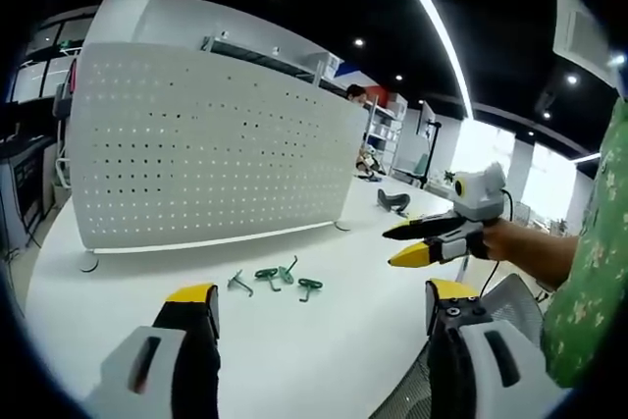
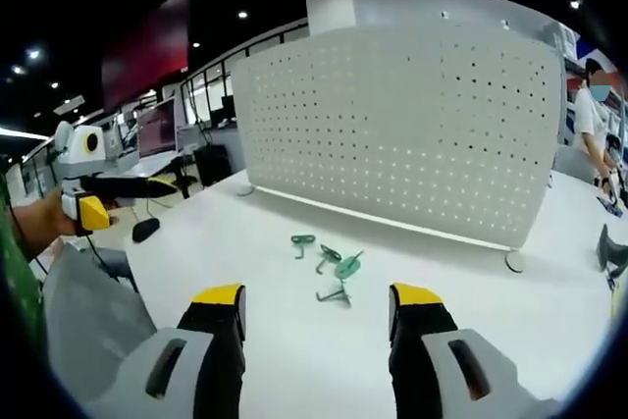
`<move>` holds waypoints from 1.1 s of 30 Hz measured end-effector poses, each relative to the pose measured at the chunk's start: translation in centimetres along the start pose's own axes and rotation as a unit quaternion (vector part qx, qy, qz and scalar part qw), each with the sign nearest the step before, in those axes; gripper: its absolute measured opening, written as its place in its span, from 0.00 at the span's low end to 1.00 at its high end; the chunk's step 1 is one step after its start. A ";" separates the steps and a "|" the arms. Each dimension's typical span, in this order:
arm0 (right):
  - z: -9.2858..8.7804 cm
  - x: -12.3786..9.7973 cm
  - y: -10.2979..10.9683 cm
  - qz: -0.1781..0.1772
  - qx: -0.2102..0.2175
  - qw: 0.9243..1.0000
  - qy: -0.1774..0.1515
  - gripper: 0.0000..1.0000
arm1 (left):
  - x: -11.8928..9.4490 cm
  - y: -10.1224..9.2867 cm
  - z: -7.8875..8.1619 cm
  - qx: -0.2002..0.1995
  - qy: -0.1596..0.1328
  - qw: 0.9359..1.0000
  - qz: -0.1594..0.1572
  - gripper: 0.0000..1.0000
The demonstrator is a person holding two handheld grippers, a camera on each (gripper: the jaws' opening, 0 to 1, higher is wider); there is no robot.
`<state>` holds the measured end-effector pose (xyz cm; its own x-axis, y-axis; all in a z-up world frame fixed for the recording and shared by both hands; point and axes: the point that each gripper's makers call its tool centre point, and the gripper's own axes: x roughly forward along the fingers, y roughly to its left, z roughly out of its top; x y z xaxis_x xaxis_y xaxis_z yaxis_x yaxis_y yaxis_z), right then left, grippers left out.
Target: Insert the hook assembly into the mounting plate slot until the hook locks in place.
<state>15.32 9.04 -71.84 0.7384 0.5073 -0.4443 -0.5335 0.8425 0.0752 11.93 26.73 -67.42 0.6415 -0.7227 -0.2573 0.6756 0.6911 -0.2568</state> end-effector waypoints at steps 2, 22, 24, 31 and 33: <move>-0.4 0.3 -0.1 0.001 -0.005 1.000 0.014 0.50 | 0.0 -0.1 0.0 0.000 0.001 1.000 -0.002 0.89; -1.8 3.4 -0.8 0.014 -0.019 0.999 0.048 0.45 | 0.0 -0.6 -0.8 -0.008 0.008 1.000 0.000 0.88; -2.0 3.7 -0.8 0.016 -0.021 0.998 0.051 0.45 | 0.0 -0.5 -0.9 -0.009 0.008 1.000 0.001 0.88; -2.4 5.0 -1.3 0.023 -0.036 0.997 0.068 0.43 | 0.1 -0.6 -1.2 -0.012 0.011 1.000 0.003 0.88; -2.6 5.4 -1.4 0.024 -0.042 0.996 0.075 0.42 | 0.1 -0.7 -1.3 -0.012 0.011 1.000 0.002 0.88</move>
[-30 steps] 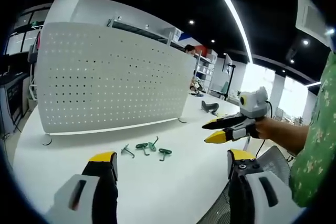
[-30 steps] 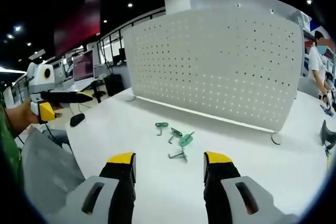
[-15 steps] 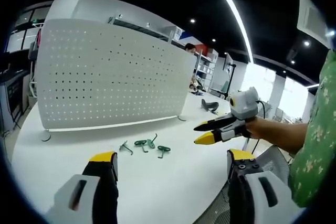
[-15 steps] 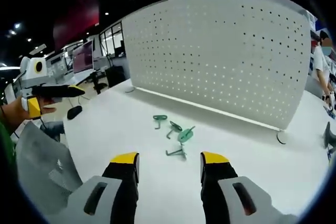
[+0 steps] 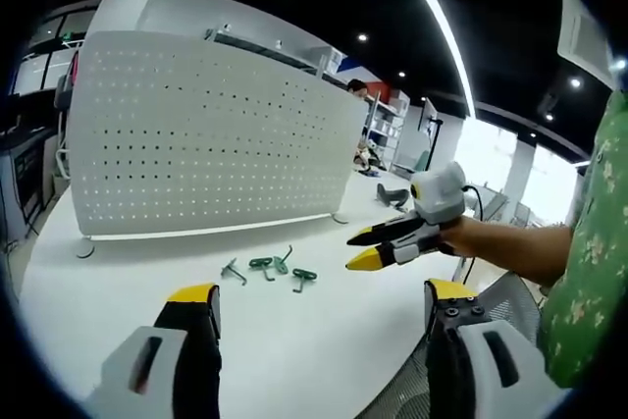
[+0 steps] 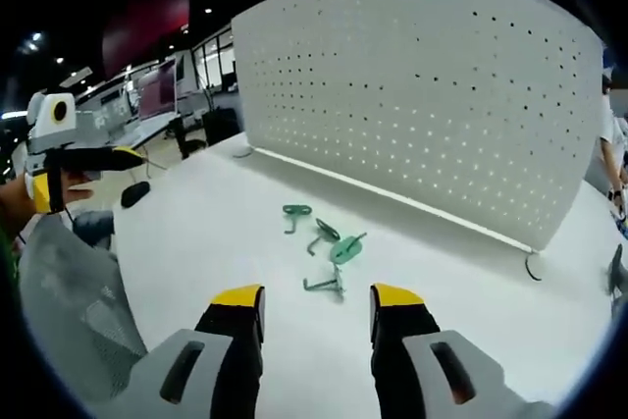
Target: Insert the hook assembly into the mounting plate slot until the hook locks in place.
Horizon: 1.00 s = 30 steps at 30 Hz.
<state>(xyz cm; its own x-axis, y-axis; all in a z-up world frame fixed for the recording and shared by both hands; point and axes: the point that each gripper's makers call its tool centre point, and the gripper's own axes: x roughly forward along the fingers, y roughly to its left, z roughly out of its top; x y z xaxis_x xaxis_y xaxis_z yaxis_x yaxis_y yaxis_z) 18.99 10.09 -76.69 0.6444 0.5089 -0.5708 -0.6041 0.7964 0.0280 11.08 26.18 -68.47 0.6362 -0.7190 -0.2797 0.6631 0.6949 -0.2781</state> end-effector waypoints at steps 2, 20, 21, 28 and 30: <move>-0.2 0.5 -0.2 0.002 -0.006 1.000 0.007 0.42 | 0.0 -0.1 -0.1 0.000 0.001 1.000 0.000 0.88; -1.7 3.6 -0.8 0.023 -0.029 0.998 0.048 0.38 | 0.1 0.9 -0.4 -0.007 0.006 1.000 0.017 0.88; -1.7 3.8 -0.9 0.023 -0.029 0.998 0.048 0.38 | 0.1 1.0 -0.5 -0.008 0.007 1.000 0.019 0.88; -2.3 4.6 -1.0 0.032 -0.031 0.997 0.059 0.36 | 0.1 1.4 -0.7 -0.011 0.010 1.000 0.026 0.87; -2.5 4.8 -1.0 0.034 -0.033 0.997 0.061 0.35 | 0.1 1.4 -0.7 -0.012 0.012 0.999 0.028 0.87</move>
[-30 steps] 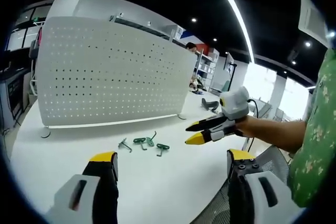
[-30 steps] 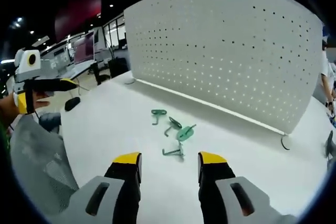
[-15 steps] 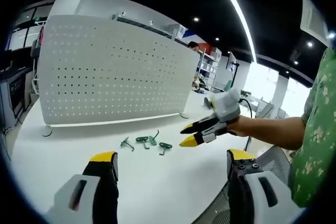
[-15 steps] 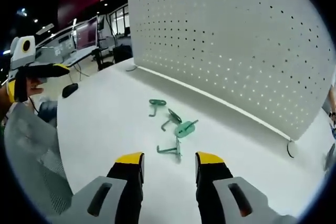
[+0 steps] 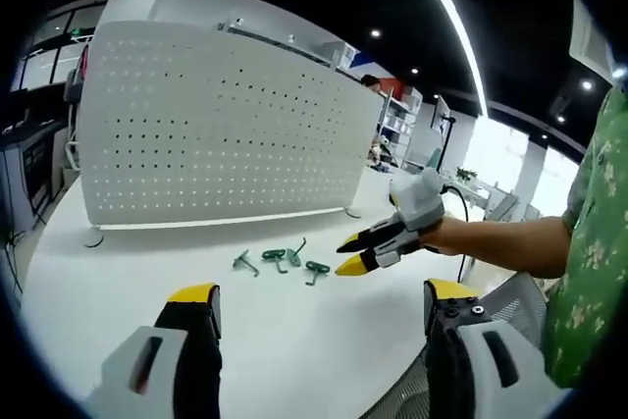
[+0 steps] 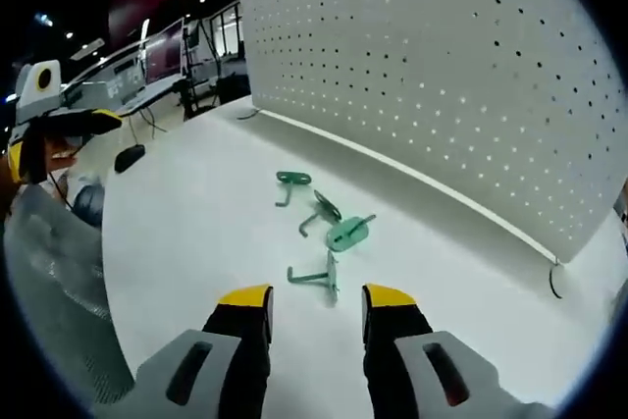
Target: Insert the hook assembly into the mounting plate slot until the hook locks in place.
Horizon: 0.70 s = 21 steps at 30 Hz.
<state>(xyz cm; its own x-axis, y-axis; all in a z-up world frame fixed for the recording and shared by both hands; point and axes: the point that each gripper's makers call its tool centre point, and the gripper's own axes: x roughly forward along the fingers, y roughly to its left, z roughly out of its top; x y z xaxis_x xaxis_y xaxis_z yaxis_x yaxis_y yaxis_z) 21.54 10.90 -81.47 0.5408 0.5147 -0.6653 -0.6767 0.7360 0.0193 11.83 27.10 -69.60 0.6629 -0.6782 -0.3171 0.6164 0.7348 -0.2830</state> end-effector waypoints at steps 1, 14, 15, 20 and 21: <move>-0.1 0.2 0.0 0.002 -0.001 1.000 0.002 0.35 | 0.0 0.1 -0.1 0.000 0.001 1.000 0.001 0.87; -0.6 1.5 -0.2 0.013 -0.015 1.000 0.014 0.26 | 0.3 0.4 -0.8 -0.007 0.010 1.000 0.012 0.87; -0.6 1.5 -0.2 0.014 -0.016 1.000 0.016 0.25 | 0.3 0.4 -0.8 -0.008 0.010 1.000 0.013 0.87; -0.7 1.8 -0.4 0.011 -0.022 1.000 0.019 0.18 | 0.4 0.4 -0.9 -0.009 0.011 1.000 0.012 0.86; -0.7 1.8 -0.5 0.011 -0.023 0.999 0.019 0.18 | 0.4 0.4 -0.9 -0.009 0.011 1.000 0.012 0.86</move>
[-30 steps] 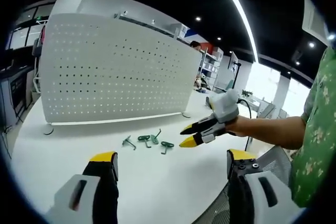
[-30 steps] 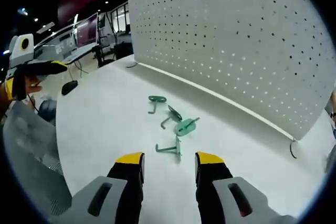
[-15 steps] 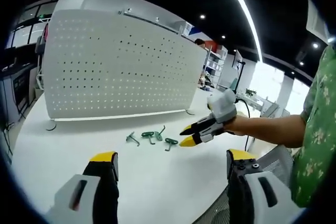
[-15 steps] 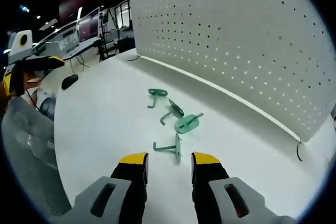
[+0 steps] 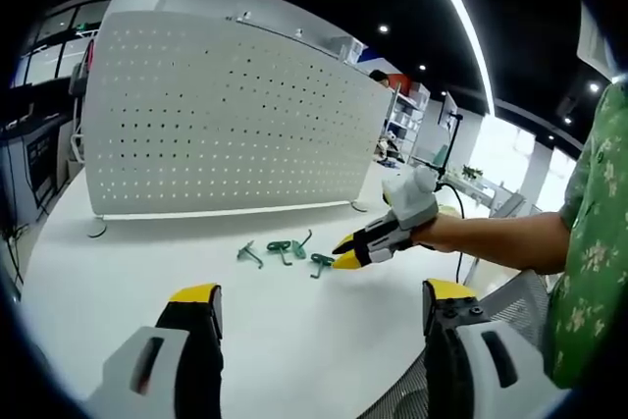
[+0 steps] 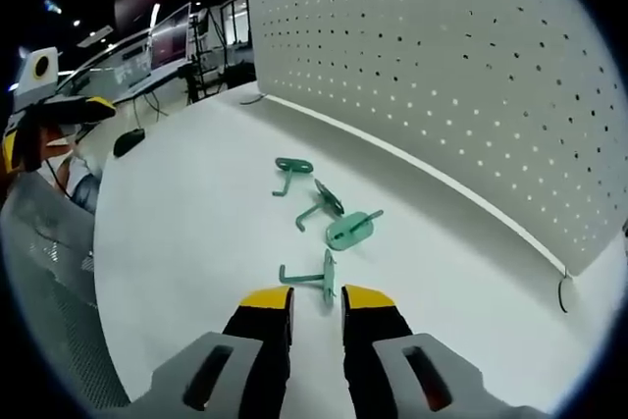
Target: Insert the hook assembly into the mounting plate slot until the hook locks in place.
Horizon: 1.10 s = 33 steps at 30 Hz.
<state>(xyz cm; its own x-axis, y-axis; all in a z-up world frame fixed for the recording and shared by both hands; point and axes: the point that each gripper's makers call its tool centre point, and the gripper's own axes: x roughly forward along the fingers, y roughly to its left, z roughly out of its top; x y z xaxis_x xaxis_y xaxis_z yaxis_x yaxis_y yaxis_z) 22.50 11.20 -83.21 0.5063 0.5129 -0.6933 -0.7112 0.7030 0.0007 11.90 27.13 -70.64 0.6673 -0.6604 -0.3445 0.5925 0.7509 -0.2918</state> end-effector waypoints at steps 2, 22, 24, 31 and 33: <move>0.0 0.1 0.0 0.003 -0.001 1.000 -0.001 0.15 | 0.0 0.0 0.0 -0.001 -0.001 1.000 0.000 0.86; -0.5 0.6 -0.4 -0.007 -0.020 1.000 0.008 0.05 | -0.1 0.0 0.1 -0.001 0.000 1.000 -0.004 0.84; -0.5 0.7 -0.5 -0.007 -0.022 1.000 0.008 0.05 | -0.2 0.1 0.2 0.000 0.000 1.000 -0.002 0.84; -0.4 0.7 -0.6 -0.012 -0.022 1.000 0.009 0.01 | -0.4 0.3 0.3 -0.002 -0.003 1.000 0.000 0.83; -0.5 0.7 -0.7 -0.012 -0.021 1.000 0.009 0.01 | -0.4 0.3 0.3 -0.002 -0.003 1.000 -0.001 0.83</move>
<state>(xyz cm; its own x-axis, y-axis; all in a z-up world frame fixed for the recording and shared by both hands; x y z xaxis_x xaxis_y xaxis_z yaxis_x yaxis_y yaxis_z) 23.11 10.82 -84.09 0.5154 0.4869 -0.7052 -0.7183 0.6942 -0.0457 11.94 27.57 -70.35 0.6684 -0.6618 -0.3395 0.5923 0.7496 -0.2954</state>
